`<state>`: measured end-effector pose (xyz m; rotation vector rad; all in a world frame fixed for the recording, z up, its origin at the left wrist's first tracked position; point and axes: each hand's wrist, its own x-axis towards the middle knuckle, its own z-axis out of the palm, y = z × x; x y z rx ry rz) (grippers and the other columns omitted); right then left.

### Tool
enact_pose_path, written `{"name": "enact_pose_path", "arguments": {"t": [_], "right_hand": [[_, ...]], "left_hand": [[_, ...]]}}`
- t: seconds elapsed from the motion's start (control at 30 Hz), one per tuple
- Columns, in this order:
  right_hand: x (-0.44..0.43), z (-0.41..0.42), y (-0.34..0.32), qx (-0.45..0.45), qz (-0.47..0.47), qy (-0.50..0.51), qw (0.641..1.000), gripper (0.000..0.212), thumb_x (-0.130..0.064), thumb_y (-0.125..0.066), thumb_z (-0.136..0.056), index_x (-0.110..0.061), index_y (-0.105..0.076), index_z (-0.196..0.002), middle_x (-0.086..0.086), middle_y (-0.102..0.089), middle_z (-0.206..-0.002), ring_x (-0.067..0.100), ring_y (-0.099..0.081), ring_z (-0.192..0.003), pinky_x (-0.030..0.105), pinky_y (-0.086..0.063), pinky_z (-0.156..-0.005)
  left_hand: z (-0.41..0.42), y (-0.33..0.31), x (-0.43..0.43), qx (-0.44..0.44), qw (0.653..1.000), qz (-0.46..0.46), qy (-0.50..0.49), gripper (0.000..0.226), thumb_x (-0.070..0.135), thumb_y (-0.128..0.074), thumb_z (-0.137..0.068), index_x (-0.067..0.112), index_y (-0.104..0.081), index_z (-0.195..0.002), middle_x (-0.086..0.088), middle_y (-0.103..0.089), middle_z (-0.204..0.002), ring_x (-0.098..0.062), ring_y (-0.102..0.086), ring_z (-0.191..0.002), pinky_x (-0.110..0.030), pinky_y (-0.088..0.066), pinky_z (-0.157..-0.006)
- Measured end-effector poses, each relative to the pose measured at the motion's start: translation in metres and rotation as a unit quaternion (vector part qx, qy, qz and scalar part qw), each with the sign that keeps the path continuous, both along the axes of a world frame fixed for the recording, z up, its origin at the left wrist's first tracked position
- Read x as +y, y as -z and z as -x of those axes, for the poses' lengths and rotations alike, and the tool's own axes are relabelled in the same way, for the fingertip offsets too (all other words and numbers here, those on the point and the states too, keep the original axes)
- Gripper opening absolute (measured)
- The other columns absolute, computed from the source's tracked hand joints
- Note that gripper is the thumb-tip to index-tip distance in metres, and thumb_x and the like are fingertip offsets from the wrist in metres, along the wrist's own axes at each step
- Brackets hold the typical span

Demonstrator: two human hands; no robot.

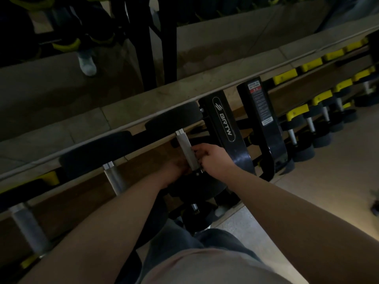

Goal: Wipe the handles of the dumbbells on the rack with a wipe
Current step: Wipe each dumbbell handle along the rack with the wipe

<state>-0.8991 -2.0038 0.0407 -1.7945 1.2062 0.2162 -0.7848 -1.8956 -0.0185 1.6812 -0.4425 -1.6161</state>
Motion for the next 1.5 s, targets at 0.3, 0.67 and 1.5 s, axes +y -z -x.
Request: {"name": "enact_pose_path", "arguments": {"t": [0.3,0.67,1.5], "right_hand": [[0.001,0.0,-0.003,0.005,-0.013,-0.001,1.0,0.05,-0.005,-0.041,-0.092,-0.032,-0.067,-0.125,-0.006,-0.069,-0.116,0.013,-0.064,-0.109,0.03,-0.056,-0.092],[-0.002,0.002,-0.011,0.007,-0.02,-0.039,0.999,0.055,-0.006,-0.044,-0.083,-0.035,-0.066,-0.125,-0.007,-0.071,-0.111,0.015,-0.068,-0.101,0.034,-0.06,-0.085],[-0.037,0.007,0.003,-0.039,-0.094,-0.102,0.99,0.035,-0.022,-0.057,-0.092,-0.03,-0.069,-0.124,-0.004,-0.069,-0.119,0.014,-0.067,-0.102,0.03,-0.057,-0.088]], "left_hand": [[-0.024,0.006,-0.025,0.035,0.967,-0.012,-0.251,0.017,0.014,-0.061,-0.095,0.015,-0.075,-0.106,-0.013,-0.074,-0.107,-0.03,-0.071,-0.101,-0.047,-0.055,-0.098],[-0.014,0.003,-0.005,-0.045,0.975,0.002,-0.217,0.017,0.02,-0.061,-0.096,0.023,-0.075,-0.089,-0.004,-0.075,-0.09,-0.024,-0.069,-0.092,-0.039,-0.053,-0.096],[0.032,-0.034,-0.003,-0.225,0.966,-0.087,-0.094,0.03,0.034,-0.077,-0.086,0.027,-0.066,-0.059,0.009,-0.06,-0.055,-0.006,-0.056,-0.054,-0.025,-0.042,-0.056]]}}
